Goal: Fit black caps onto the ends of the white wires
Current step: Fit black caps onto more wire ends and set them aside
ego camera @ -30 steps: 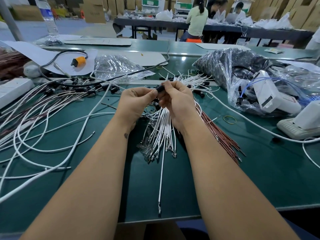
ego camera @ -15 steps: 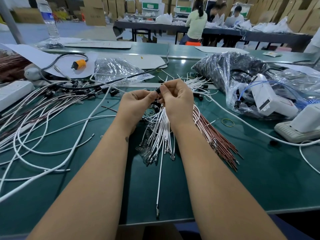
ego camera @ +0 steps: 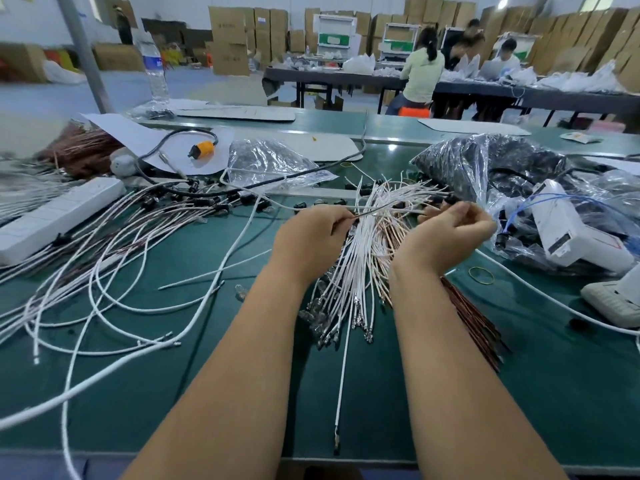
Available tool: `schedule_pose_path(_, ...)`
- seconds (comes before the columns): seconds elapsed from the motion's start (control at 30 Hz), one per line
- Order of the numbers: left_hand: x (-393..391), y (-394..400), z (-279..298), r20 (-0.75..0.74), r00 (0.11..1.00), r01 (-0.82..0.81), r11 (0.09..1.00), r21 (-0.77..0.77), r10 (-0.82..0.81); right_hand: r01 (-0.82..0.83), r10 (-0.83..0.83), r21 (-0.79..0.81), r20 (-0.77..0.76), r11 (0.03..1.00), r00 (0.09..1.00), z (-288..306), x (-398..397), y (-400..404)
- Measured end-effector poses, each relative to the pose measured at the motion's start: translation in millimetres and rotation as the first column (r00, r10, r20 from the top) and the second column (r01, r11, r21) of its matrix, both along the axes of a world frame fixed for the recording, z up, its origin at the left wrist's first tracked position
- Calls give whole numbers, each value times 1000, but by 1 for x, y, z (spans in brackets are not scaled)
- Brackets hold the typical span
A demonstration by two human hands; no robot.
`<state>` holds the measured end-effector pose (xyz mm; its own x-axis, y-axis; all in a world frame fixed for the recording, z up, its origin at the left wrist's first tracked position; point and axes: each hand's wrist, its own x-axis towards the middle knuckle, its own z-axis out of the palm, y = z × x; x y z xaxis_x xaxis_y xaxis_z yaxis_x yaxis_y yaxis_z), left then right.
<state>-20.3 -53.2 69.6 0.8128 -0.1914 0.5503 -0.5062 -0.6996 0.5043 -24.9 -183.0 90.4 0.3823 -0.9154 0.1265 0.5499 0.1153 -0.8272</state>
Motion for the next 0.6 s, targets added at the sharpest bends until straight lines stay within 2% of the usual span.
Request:
schedule_pose_path(0.07,-4,-10,4,34,999,-4,999,-45,5,-104,103,41,16,994,995,1,0,1)
schedule_pose_path(0.13,-5,-20,12,70,997,-19,994,-103,26,-262,263,30,-42,965,964,1,0,5)
schedule_pose_path(0.23,-3,-31,37,129,990,-20,972,-234,51,-465,460,-26,-99,885,882,-1,-1,13)
schedule_pose_path(0.33,4,-29,77,199,977,3,920,-393,82,-570,550,-128,-158,812,820,-3,-1,16)
schedule_pose_path(0.43,13,-10,121,247,952,-24,845,-535,183,-628,565,-240,-283,740,775,-6,-1,20)
schedule_pose_path(0.6,20,48,161,408,791,-268,858,-438,455,-607,441,-461,-423,648,792,-13,-3,26)
